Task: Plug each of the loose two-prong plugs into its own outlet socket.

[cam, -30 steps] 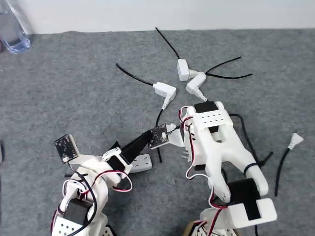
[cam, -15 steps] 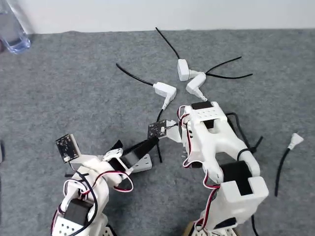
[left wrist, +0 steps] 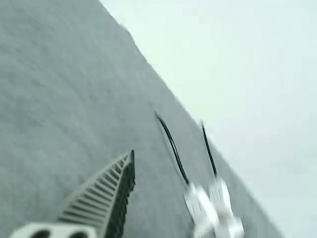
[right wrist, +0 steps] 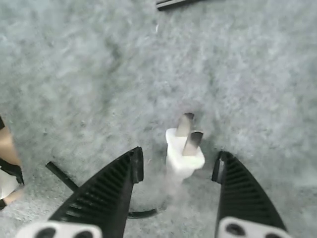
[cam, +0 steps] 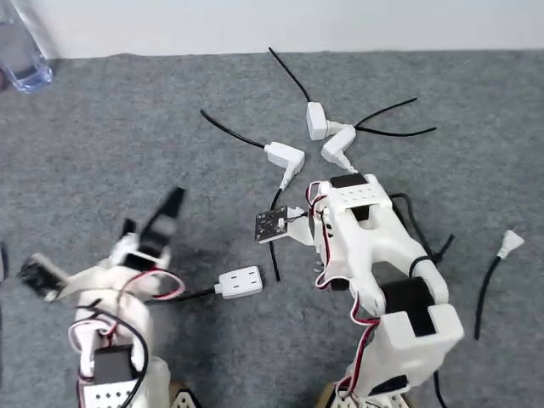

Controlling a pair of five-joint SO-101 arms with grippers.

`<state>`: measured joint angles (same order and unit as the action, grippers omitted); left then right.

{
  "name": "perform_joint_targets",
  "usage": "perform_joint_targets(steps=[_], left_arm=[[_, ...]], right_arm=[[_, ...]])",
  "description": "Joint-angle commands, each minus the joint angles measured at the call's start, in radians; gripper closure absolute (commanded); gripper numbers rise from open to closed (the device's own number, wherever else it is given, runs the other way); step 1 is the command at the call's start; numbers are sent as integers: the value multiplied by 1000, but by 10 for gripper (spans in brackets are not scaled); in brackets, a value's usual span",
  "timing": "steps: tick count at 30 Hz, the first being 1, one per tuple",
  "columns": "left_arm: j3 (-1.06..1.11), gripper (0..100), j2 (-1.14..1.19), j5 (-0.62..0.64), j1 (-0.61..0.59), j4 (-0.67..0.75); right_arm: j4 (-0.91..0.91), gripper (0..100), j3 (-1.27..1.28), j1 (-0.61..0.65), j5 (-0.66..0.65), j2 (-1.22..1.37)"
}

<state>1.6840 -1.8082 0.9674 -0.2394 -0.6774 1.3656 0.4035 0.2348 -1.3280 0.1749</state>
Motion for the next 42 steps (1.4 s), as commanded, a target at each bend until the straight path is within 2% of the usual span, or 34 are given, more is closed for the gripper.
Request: perform_joint_targets(steps=[1,7,15,25,34,39,42], left_arm=[[-8,348,-11,5,-109,35],[-1,348,-9,-40,-172,-80],[-1,348,-9,-101,-172,-170],[-1,348,-9,-427,-172,-365],[-1,348,-5,-439,-167,-374],[-1,348,-5,-563,-167,-473],[-1,348,-5,-568,-170,-483]], right_arm=[[42,757,-21,7,5,-93],[101,757,-23,5,5,-177],[254,757,18,5,3,-315],[73,757,293,16,3,-375],[64,757,292,101,8,-412],[5,757,292,104,9,-392],[-15,757,292,101,8,-371]])
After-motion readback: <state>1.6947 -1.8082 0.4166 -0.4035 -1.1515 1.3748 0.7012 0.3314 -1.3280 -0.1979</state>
